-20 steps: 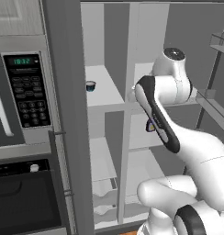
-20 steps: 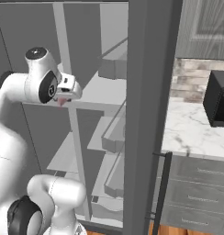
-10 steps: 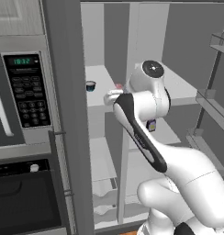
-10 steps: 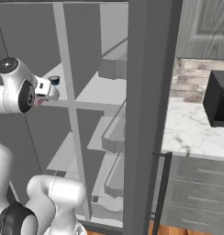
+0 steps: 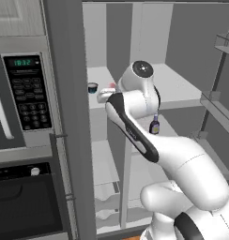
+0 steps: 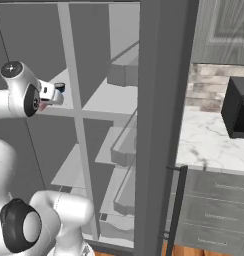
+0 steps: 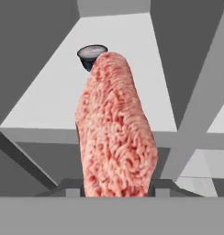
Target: There's a steak in the fridge that needs to be moved to the freezer for freezing. Pick up the steak from the fridge, place it on any shelf in the freezer, and close the fridge and freezer doors when done.
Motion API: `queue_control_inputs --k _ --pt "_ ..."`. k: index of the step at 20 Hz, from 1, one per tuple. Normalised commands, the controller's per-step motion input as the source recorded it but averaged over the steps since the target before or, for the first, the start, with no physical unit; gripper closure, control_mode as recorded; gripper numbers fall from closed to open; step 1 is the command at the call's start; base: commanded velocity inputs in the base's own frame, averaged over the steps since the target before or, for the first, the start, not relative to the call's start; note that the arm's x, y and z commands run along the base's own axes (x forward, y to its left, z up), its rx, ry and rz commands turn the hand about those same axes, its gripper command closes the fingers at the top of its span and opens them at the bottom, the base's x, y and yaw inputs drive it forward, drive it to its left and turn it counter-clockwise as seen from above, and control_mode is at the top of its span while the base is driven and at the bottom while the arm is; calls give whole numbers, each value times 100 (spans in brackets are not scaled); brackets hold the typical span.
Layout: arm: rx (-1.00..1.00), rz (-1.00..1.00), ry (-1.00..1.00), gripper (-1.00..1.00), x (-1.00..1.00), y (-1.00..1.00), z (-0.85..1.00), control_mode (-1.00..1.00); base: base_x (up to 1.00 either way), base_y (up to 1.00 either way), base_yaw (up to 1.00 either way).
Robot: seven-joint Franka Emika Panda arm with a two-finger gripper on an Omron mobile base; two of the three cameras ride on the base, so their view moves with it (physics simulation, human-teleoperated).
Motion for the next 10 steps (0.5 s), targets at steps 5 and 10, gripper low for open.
queue_control_inputs --k 5,10 --pt "-9 -2 14 100 63 43 0 -100 0 0 0" --pt "-2 -1 12 100 53 8 -1 -100 0 0 0"
